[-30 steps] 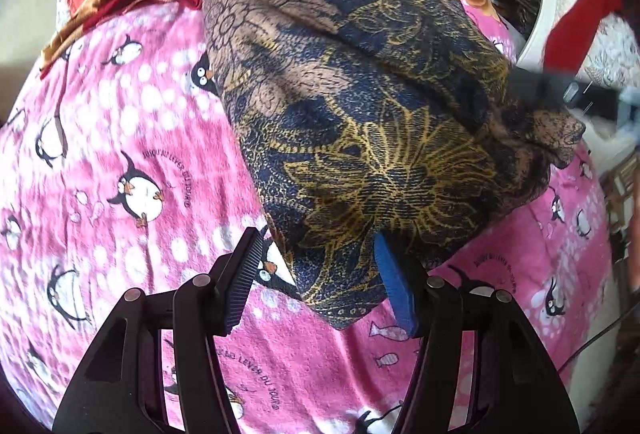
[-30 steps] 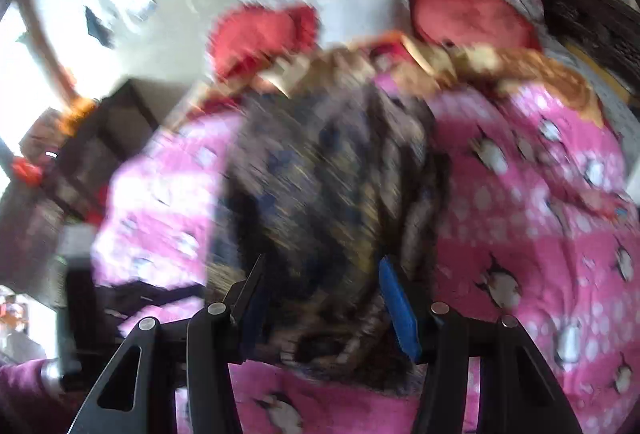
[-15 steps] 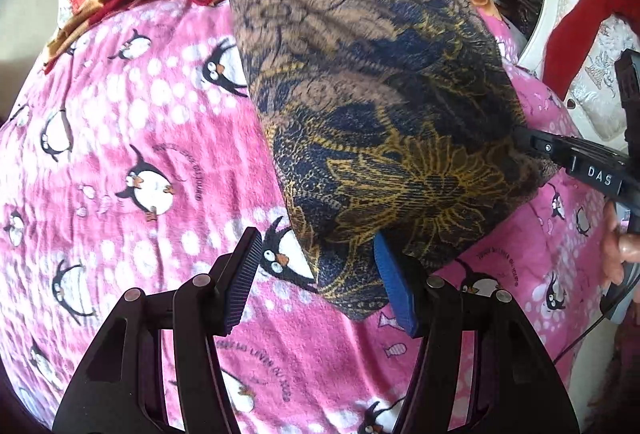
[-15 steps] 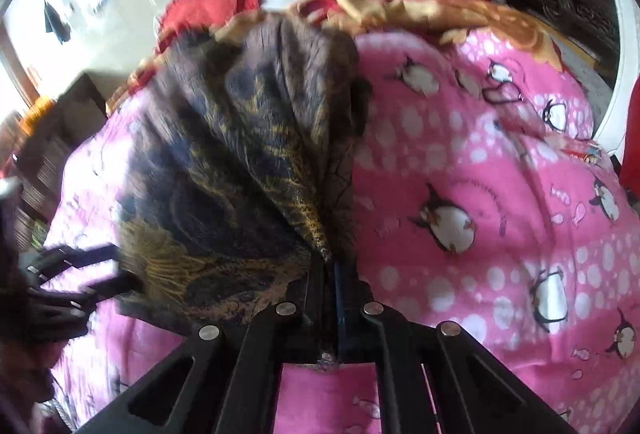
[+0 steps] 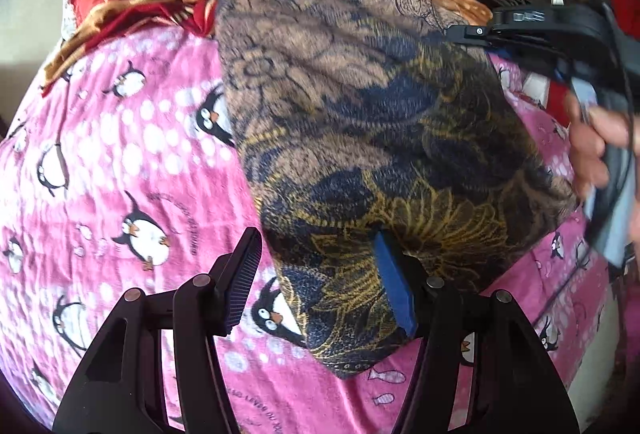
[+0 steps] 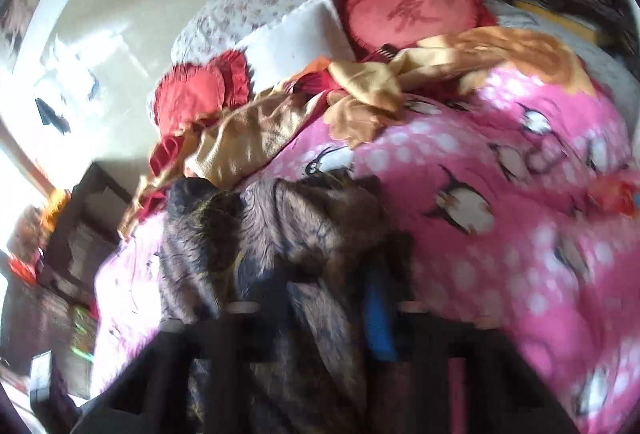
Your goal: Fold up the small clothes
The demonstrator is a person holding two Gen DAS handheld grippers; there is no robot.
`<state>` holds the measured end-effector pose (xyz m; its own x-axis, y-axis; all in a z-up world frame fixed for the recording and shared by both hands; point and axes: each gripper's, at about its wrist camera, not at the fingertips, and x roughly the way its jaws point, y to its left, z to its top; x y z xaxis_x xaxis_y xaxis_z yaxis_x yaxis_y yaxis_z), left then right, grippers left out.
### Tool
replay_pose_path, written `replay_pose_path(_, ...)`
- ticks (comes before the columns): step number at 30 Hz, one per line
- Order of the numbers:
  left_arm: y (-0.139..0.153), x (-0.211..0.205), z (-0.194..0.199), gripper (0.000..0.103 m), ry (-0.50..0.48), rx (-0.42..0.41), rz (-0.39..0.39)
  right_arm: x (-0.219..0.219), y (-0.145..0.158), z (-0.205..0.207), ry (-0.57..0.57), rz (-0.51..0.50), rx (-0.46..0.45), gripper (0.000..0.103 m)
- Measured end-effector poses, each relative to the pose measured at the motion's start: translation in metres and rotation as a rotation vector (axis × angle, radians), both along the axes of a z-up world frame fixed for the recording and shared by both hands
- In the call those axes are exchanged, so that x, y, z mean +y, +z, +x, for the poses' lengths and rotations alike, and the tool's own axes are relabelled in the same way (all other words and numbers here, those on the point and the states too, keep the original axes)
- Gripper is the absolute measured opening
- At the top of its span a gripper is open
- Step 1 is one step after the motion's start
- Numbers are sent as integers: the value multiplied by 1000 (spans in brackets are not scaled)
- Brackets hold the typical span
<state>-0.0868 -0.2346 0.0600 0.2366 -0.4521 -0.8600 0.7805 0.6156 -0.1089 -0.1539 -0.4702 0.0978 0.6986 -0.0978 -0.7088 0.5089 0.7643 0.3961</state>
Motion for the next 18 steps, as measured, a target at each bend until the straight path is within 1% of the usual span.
replay_pose_path(1,-2,-1,0,59,-6,1,4,2,2,6,-1,-61,28,4)
replay_pose_path(2,-4,-3,-1,59,-8,0,7,3,3,9,-5,-97,36,4)
replay_pose_path(3,-6,-4,-1,59,-11,2,9,3,3,9,-15,-119,36,3)
replay_pose_path(5,-10,-6,0,59,-14,10,14,-7,-5,5,-72,-163,61,2)
replay_pose_path(6,-12,-7,0,59,-12,13,15,-16,-14,4,-102,-153,77,2)
replay_pose_path(7,-13,-7,1,59,-10,16,16,-24,-27,2,-117,-98,86,2)
replay_pose_path(8,-12,-7,0,59,-9,16,17,-28,-34,2,-116,-69,87,2)
replay_pose_path(9,-12,-7,0,59,-8,16,18,-27,-35,1,-111,-72,83,2)
replay_pose_path(10,-11,-7,1,59,-7,15,18,-24,-32,-2,-104,-96,75,2)
replay_pose_path(12,-10,-7,1,59,-5,8,21,-20,-21,-9,-112,-113,71,3)
replay_pose_path(13,-10,-8,-1,59,-3,5,22,-18,-15,-15,-119,-107,67,7)
replay_pose_path(14,-9,-8,-2,59,-1,3,22,-14,-8,-23,-116,-91,52,7)
replay_pose_path(16,-10,-8,-4,59,3,-2,22,1,5,-34,-66,-73,11,9)
replay_pose_path(17,-10,-8,-4,59,3,-4,22,12,9,-38,-26,-76,7,10)
replay_pose_path(18,-11,-8,-5,59,4,-7,22,24,11,-41,10,-88,17,15)
